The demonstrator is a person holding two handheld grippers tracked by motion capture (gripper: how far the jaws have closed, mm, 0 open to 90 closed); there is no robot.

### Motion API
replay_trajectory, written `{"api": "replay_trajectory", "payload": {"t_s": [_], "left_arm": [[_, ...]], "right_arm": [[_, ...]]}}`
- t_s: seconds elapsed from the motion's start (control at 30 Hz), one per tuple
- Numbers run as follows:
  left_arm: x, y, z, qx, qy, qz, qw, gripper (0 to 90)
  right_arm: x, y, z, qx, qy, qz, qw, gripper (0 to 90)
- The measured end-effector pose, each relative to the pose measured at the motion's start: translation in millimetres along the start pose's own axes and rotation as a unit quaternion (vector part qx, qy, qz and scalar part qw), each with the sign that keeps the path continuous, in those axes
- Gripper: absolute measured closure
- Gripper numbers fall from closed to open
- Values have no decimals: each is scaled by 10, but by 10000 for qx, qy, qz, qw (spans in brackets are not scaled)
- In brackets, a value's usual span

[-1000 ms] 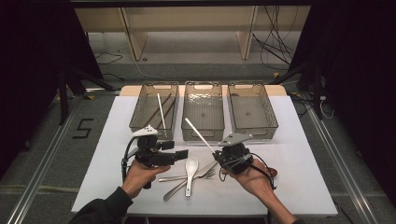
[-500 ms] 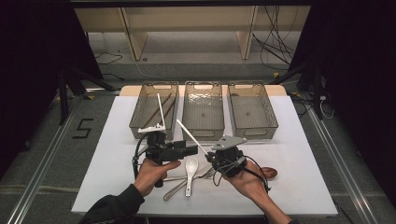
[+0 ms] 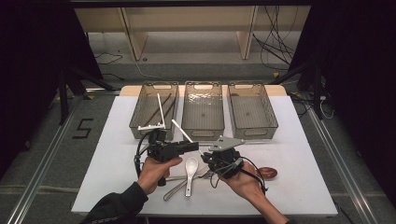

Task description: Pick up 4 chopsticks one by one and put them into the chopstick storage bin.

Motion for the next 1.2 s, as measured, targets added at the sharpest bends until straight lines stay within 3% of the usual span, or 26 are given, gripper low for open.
{"api": "replay_trajectory", "payload": {"t_s": [0.27, 0.53, 0.8, 0.9, 1.2], "left_arm": [[-21, -17, 8, 36, -33, 104, 9999, 643], [-3, 7, -3, 203, -152, 161, 9995, 745], [21, -33, -25, 369, -194, 424, 9982, 824], [41, -54, -44, 343, -196, 477, 9981, 834], [249, 110, -231, 274, -291, 243, 9989, 836]], "right_arm": [[-2, 26, -18, -6, -68, -33, 10000, 860], [6, 33, -32, -75, -170, -113, 9998, 859], [5, 38, -31, -68, -247, -164, 9995, 855], [16, 40, -38, -76, -290, -212, 9993, 843], [151, -86, 4, -185, -278, -366, 9988, 598]]}}
Point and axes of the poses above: each handheld gripper's, and its own axes: x roughly backward along the jaws, z roughly out of its underside, y roughly to its left, the point moved 7 cm from there along -x, roughly forward along the jaws, and after that the axes turned 4 degrees about -x, right-handed, at the moved point
